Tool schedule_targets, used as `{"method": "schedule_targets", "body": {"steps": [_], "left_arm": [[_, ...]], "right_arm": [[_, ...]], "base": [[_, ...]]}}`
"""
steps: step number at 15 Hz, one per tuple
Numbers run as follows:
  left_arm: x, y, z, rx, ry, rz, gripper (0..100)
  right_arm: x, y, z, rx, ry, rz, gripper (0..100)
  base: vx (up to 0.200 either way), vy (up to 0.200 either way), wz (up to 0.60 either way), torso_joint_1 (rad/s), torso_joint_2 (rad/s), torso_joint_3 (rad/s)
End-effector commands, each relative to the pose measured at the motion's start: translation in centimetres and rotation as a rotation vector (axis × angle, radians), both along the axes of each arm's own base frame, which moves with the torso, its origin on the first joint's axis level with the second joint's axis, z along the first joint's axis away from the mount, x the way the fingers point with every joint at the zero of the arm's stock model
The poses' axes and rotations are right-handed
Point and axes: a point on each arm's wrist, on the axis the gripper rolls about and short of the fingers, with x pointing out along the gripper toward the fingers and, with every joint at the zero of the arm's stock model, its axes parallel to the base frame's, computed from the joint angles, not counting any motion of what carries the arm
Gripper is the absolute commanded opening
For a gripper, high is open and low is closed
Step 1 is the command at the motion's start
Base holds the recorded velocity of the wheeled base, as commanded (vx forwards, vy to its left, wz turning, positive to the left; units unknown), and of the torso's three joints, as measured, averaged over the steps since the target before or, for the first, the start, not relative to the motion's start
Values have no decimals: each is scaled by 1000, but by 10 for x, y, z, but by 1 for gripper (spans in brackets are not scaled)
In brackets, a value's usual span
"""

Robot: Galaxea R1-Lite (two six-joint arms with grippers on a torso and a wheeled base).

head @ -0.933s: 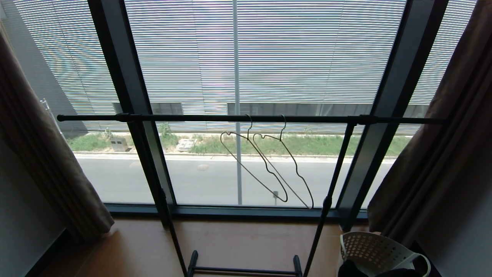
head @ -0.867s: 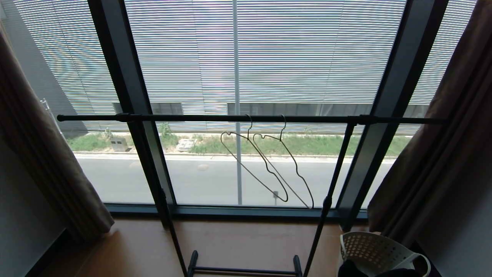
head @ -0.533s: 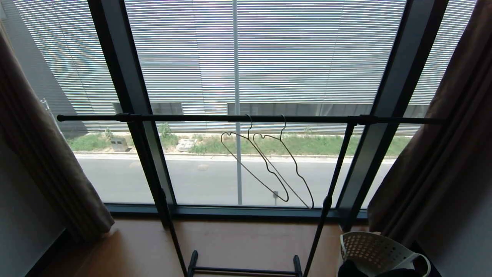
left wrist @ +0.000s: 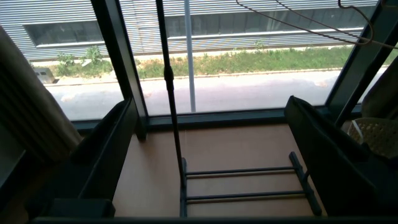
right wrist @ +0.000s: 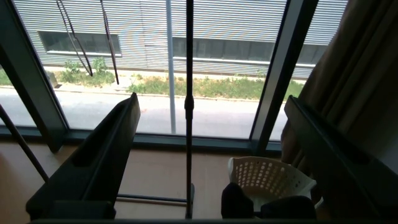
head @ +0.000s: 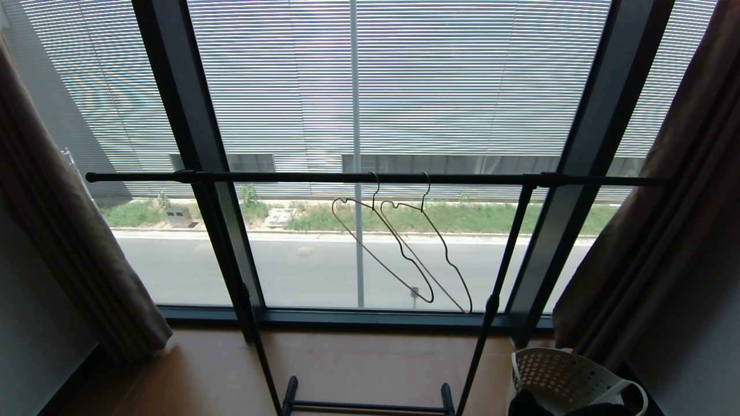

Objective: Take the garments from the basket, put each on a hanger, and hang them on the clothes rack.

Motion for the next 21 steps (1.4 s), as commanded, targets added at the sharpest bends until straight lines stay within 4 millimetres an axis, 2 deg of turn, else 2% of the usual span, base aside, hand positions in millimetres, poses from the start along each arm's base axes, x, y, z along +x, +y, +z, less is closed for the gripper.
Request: {"method": "schedule_targets", "body": {"steps": [1, 15, 21], "left_arm": [[0, 0, 0, 0, 0, 0, 100], [0, 0, 0, 3, -1, -4, 100], [0, 0, 0, 0, 0, -3, 100]], "right_arm": [[0, 0, 0, 0, 0, 1, 100], [0, 0, 0, -9, 4, 7, 100], [0, 0, 0, -9, 4, 9, 100]], "base": [[0, 0, 0, 0, 0, 0], [0, 0, 0, 0, 0, 0], [0, 0, 0, -138, 321, 172]]}}
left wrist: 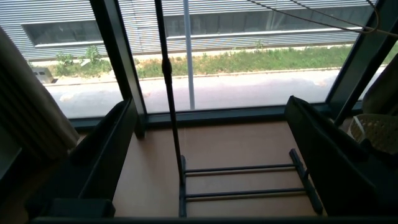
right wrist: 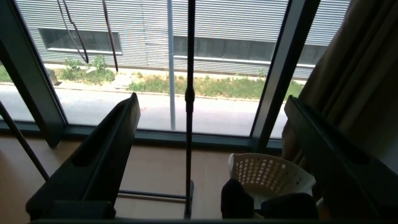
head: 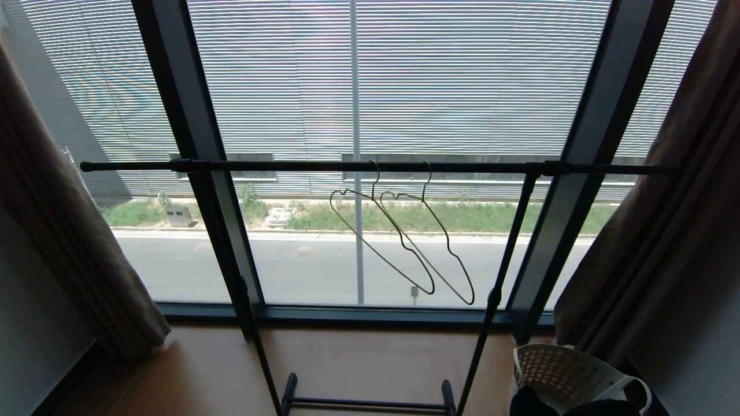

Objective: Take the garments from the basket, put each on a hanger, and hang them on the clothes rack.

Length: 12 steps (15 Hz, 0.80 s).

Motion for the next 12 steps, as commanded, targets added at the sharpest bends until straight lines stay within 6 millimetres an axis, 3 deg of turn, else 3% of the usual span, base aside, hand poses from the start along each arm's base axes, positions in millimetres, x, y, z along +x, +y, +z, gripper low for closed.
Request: {"method": "schedule_targets", "body": {"steps": [1, 12], "left_arm": [[0, 0, 0, 0, 0, -1, 100], [0, 0, 0, -7, -1, -1, 100]], "right_arm": [[0, 0, 0, 1, 2, -1, 100], [0, 0, 0, 1, 2, -1, 100]], "base": [[0, 0, 0, -163, 354, 203], [0, 0, 0, -148, 355, 206]]}}
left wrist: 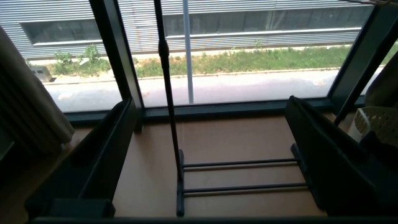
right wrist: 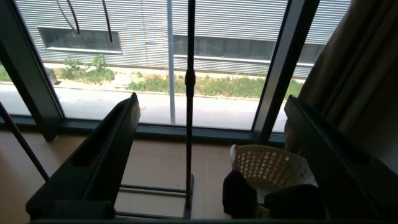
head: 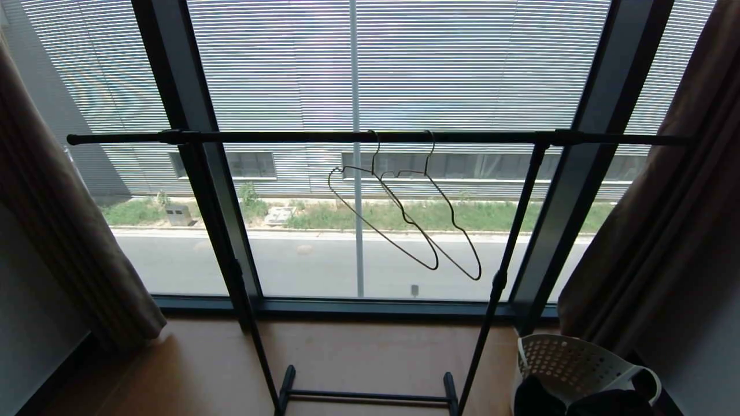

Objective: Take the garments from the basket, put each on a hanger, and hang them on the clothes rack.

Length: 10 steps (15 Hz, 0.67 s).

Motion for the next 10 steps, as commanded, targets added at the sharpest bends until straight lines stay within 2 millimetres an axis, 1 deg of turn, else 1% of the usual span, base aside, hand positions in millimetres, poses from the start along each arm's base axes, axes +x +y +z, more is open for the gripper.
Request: {"method": "schedule_targets", "body": {"steps": [1, 4, 10], "left_arm": [[0, 0, 0, 0, 0, 0, 100], [0, 0, 0, 0, 0, 0, 100], [0, 0, 0, 0, 0, 0, 100]], "right_arm": [[0, 0, 0, 0, 2, 0, 100], [0, 0, 0, 0, 2, 0, 100], [0, 0, 0, 0, 2, 0, 100]], "base": [[0, 0, 0, -159, 378, 227], [0, 0, 0, -167, 434, 259], [0, 0, 0, -198, 549, 343]]}}
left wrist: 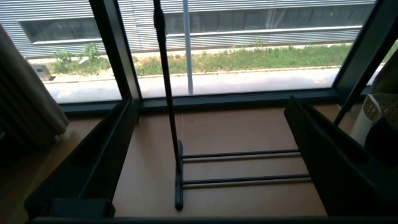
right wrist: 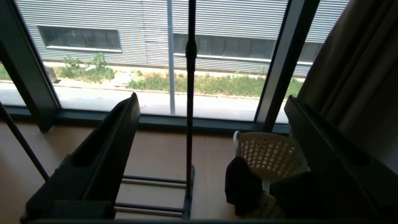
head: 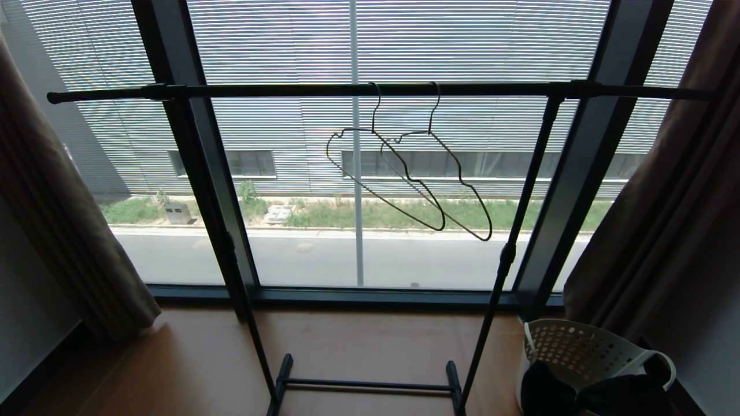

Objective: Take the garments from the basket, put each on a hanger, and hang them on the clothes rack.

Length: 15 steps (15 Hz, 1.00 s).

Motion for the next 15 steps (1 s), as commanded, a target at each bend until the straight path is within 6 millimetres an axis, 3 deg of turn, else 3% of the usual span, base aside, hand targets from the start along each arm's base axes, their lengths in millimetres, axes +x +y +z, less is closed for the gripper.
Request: {"method": "schedule_targets", "body": {"steps": [1, 12, 15], "left_arm": [[0, 0, 0, -1, 0, 0, 100], [0, 0, 0, 1, 0, 0, 100], [0, 0, 0, 1, 0, 0, 100]], "right_arm": [[0, 0, 0, 1, 2, 0, 100], [0, 0, 0, -1, 2, 0, 100], [0, 0, 0, -1, 2, 2, 100]], "base": [[0, 0, 0, -183, 535, 354], [0, 0, 0, -130, 497, 360], [0, 0, 0, -38, 204, 180]]}}
